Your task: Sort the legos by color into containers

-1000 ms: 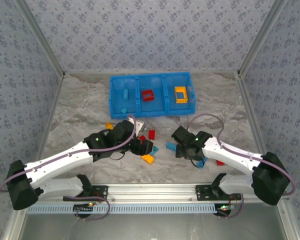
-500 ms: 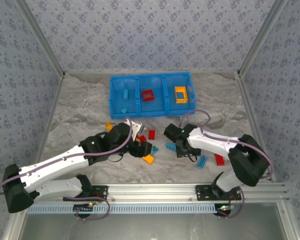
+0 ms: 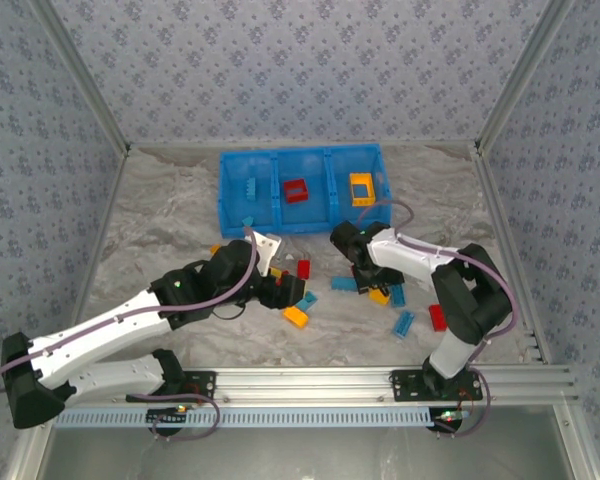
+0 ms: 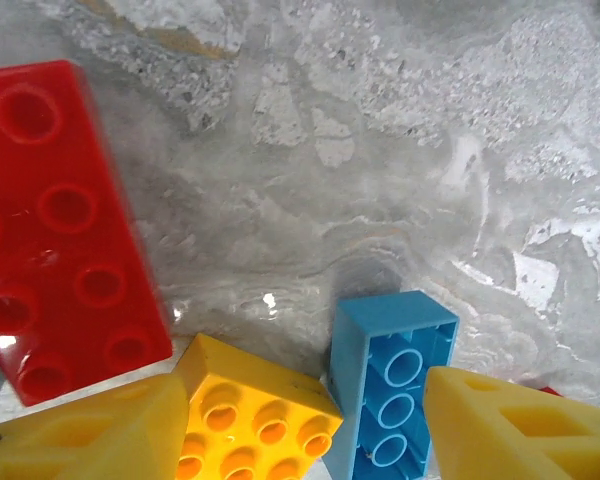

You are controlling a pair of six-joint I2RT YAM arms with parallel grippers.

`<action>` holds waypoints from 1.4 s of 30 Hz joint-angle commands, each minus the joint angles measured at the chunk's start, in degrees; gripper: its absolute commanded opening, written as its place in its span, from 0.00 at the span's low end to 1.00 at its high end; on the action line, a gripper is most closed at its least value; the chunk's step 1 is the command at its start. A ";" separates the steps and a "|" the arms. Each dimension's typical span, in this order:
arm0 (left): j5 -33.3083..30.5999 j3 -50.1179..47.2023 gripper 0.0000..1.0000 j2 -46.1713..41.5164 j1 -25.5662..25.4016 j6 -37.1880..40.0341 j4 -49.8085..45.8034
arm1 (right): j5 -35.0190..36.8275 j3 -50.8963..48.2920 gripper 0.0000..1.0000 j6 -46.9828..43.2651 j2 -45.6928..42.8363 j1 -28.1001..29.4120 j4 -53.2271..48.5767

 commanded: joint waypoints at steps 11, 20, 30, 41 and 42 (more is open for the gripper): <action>-0.29 1.04 0.75 -0.90 -0.30 -0.05 0.87 | -12.06 -2.40 0.64 -6.83 -5.27 2.21 1.05; -0.16 0.49 0.75 -1.12 -0.30 -0.50 1.79 | -4.38 -2.42 0.65 -0.17 -3.25 5.39 -6.42; 2.45 0.63 0.75 -1.22 -0.30 -0.71 3.06 | -4.62 -0.93 0.59 -4.01 2.75 0.59 -1.98; 3.34 -1.83 0.75 -2.36 -0.30 -2.65 5.74 | -6.38 0.32 0.57 -7.26 5.40 -5.27 1.33; 3.35 -1.77 0.75 -2.15 -0.30 -2.65 5.73 | -7.31 0.29 0.56 -7.59 5.57 -5.89 1.87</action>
